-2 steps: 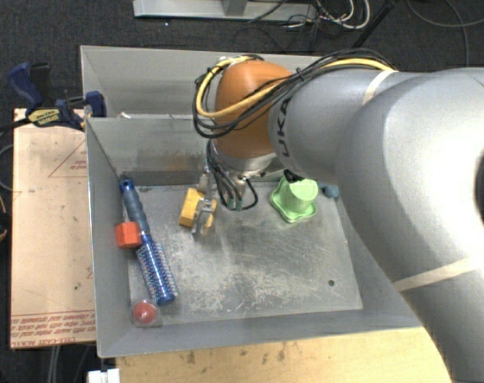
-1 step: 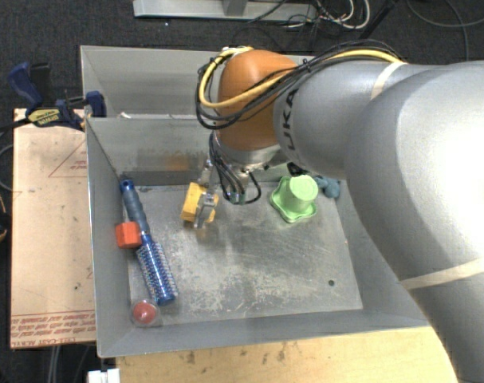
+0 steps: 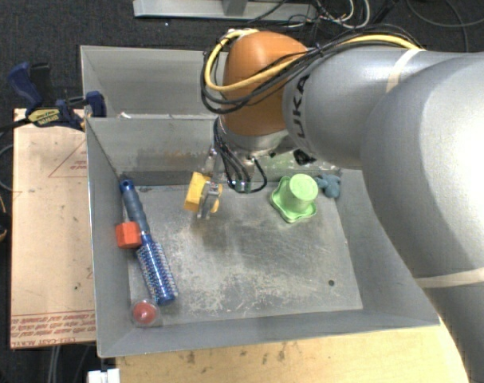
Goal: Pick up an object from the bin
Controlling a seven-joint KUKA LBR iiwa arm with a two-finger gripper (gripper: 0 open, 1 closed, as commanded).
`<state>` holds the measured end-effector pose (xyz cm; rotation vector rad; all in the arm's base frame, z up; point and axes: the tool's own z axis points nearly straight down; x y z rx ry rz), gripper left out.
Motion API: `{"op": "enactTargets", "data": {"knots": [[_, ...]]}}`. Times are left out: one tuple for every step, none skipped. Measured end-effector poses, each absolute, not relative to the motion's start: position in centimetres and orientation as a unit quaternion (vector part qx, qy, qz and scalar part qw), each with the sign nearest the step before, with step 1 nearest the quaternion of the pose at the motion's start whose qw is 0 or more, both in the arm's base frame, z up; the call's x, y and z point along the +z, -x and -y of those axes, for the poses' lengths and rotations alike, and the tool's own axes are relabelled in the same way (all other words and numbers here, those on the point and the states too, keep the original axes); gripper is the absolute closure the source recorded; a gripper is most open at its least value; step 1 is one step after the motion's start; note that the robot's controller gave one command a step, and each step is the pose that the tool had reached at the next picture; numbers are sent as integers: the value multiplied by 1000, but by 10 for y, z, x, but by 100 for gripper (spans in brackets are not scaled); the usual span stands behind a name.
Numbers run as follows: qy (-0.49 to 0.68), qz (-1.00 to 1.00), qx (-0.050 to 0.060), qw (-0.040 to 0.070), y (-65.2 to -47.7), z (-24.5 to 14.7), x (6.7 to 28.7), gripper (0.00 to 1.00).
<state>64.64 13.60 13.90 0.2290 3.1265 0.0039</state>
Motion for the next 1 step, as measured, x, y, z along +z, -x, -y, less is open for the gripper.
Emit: {"op": "enactTargets", "data": {"knots": [[-73,-997,1,2,-647,-136,148,100]]}}
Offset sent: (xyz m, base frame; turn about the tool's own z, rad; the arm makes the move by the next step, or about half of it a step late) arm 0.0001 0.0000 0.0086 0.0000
